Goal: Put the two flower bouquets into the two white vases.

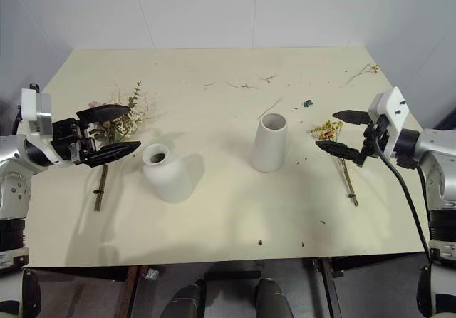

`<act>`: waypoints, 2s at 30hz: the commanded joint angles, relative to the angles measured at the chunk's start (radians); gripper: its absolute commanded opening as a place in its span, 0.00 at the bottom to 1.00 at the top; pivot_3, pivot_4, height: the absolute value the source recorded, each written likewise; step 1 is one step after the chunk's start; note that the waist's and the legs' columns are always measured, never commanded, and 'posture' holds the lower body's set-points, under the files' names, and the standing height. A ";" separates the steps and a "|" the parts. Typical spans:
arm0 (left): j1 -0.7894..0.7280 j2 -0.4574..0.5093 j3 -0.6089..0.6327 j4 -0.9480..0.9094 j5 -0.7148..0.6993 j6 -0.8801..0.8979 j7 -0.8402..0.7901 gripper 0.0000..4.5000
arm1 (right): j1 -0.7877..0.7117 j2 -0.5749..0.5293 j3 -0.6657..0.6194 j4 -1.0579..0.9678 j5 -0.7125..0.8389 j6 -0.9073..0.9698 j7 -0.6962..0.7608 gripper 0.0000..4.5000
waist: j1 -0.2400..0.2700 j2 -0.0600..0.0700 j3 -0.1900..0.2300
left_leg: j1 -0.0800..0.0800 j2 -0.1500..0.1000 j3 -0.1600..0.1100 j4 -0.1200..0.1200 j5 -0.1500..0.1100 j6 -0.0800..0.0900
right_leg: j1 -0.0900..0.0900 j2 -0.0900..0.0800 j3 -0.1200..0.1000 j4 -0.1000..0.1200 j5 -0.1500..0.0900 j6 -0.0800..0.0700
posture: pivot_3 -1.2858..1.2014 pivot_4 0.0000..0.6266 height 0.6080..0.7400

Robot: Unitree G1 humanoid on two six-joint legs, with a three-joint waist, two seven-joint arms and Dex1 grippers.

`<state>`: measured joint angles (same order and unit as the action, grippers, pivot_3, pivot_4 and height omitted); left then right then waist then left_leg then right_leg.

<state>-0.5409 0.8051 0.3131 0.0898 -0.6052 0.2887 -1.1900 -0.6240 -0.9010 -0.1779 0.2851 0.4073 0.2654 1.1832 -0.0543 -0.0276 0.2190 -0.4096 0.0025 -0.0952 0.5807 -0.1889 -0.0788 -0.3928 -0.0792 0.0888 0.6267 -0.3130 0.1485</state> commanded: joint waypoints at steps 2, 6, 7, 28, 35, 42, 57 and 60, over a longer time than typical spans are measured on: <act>-0.020 0.009 0.021 -0.070 -0.034 0.001 0.007 1.00 | -0.030 -0.016 -0.031 0.063 -0.007 -0.019 -0.006 1.00 | -0.001 0.000 0.000 | 0.000 0.000 0.000 0.000 0.000 0.000 | 0.000 0.000 0.000 0.000 0.000 0.000 | 0.52 0.24 1.00; -0.033 0.012 0.005 -0.136 -0.074 0.058 0.016 1.00 | -0.046 -0.065 0.019 0.146 -0.075 -0.011 0.027 1.00 | 0.000 0.000 0.000 | 0.000 0.000 0.000 0.000 0.000 0.000 | 0.000 0.000 0.000 0.000 0.000 0.000 | 0.52 0.24 1.00; -0.034 0.019 0.000 -0.145 -0.078 0.067 0.006 1.00 | -0.056 -0.081 0.040 0.165 -0.100 -0.001 0.030 1.00 | 0.000 0.000 0.000 | 0.000 0.000 0.000 0.000 0.000 0.000 | 0.000 0.000 0.000 0.000 0.000 0.000 | 0.52 0.24 1.00; 0.149 0.049 0.136 -0.345 -0.159 0.144 0.093 1.00 | -0.497 0.083 0.341 0.792 -0.466 0.443 -0.168 1.00 | -0.005 0.000 0.000 | 0.001 0.000 0.002 -0.001 0.000 0.000 | 0.000 0.000 0.002 0.000 -0.001 0.000 | 0.52 0.24 1.00; 0.154 0.060 0.141 -0.359 -0.174 0.145 0.105 1.00 | -0.534 0.108 0.334 0.851 -0.496 0.422 -0.163 0.57 | -0.006 0.000 0.000 | 0.002 -0.001 0.002 0.002 0.000 0.000 | 0.001 0.000 0.002 0.000 0.000 0.001 | 0.52 0.24 1.00; 0.094 0.048 0.090 -0.303 -0.152 0.116 0.084 1.00 | -0.530 0.078 0.269 0.843 -0.470 0.377 -0.206 0.03 | -0.009 0.000 0.000 | 0.002 0.000 0.002 0.001 0.000 0.000 | 0.001 0.000 0.002 0.000 0.000 0.001 | 0.52 0.24 1.00; -0.062 -0.069 -0.028 -0.086 -0.085 0.013 0.053 1.00 | -0.370 0.288 -0.313 -0.042 0.053 0.057 -0.500 0.01 | -0.012 0.001 0.001 | 0.001 0.001 0.002 -0.001 0.000 -0.001 | 0.000 0.002 0.003 0.002 0.000 0.002 | 0.52 0.24 1.00; -0.099 -0.094 -0.052 -0.041 -0.065 -0.010 0.050 1.00 | -0.357 0.372 -0.302 -0.223 0.217 0.198 -0.532 0.01 | -0.005 0.001 0.000 | 0.001 0.001 0.001 0.000 0.000 -0.001 | 0.000 0.002 0.003 0.002 0.000 0.002 | 0.52 0.24 1.00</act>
<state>-0.6128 0.7121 0.2581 0.0488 -0.6790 0.3047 -1.1368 -0.9736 -0.5386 -0.4707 0.1616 0.5252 0.4005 0.6788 -0.0589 -0.0263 0.2195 -0.4085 0.0032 -0.0940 0.5812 -0.1892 -0.0793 -0.3929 -0.0775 0.0914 0.6294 -0.3131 0.1504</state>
